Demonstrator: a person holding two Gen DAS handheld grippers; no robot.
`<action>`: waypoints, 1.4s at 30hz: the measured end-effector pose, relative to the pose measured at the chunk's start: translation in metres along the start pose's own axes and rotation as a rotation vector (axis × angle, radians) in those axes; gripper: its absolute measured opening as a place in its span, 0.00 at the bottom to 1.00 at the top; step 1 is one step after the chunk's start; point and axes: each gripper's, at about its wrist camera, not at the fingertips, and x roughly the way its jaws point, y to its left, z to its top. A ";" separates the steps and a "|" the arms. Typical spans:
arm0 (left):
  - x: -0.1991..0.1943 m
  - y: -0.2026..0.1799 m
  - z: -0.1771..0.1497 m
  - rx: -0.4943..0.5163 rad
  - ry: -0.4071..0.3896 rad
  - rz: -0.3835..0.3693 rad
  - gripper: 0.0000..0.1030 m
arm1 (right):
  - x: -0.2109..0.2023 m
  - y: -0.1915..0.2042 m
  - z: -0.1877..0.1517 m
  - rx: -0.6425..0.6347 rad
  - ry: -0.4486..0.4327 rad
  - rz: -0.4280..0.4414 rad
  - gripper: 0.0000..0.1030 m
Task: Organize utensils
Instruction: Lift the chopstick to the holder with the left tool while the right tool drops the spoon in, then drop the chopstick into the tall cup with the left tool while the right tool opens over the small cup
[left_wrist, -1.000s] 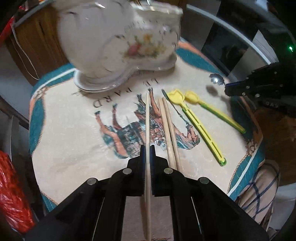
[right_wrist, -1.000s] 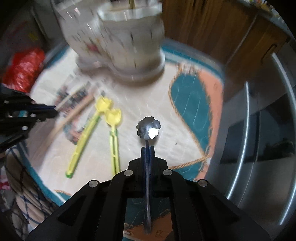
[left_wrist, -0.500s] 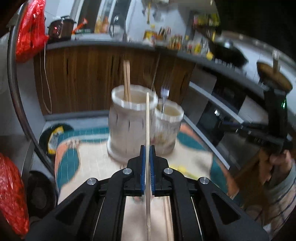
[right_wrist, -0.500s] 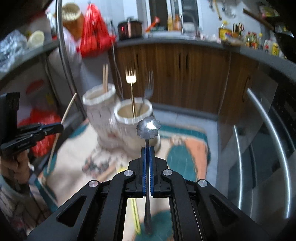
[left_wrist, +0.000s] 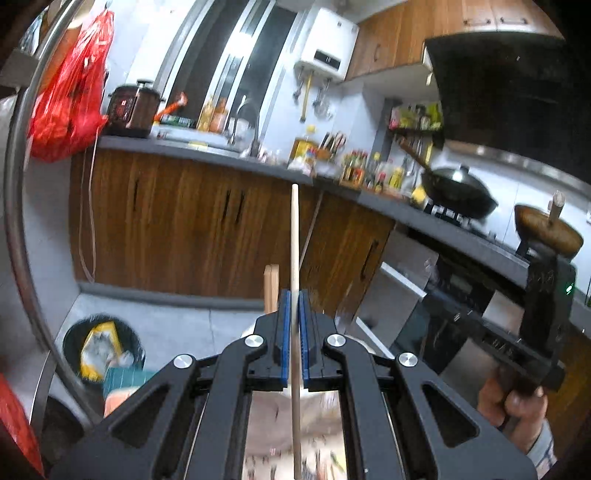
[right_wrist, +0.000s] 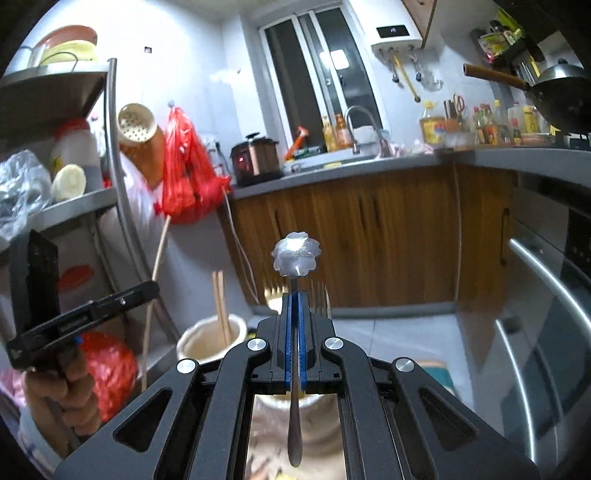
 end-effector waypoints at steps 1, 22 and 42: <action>0.002 0.000 0.005 -0.005 -0.026 -0.005 0.04 | 0.001 0.002 0.002 -0.004 -0.008 0.000 0.04; 0.046 0.001 -0.016 -0.013 -0.167 0.079 0.04 | 0.048 0.015 -0.010 -0.083 -0.051 -0.067 0.04; 0.053 0.001 -0.045 0.082 -0.002 0.274 0.04 | 0.072 0.004 -0.035 -0.093 0.130 -0.121 0.04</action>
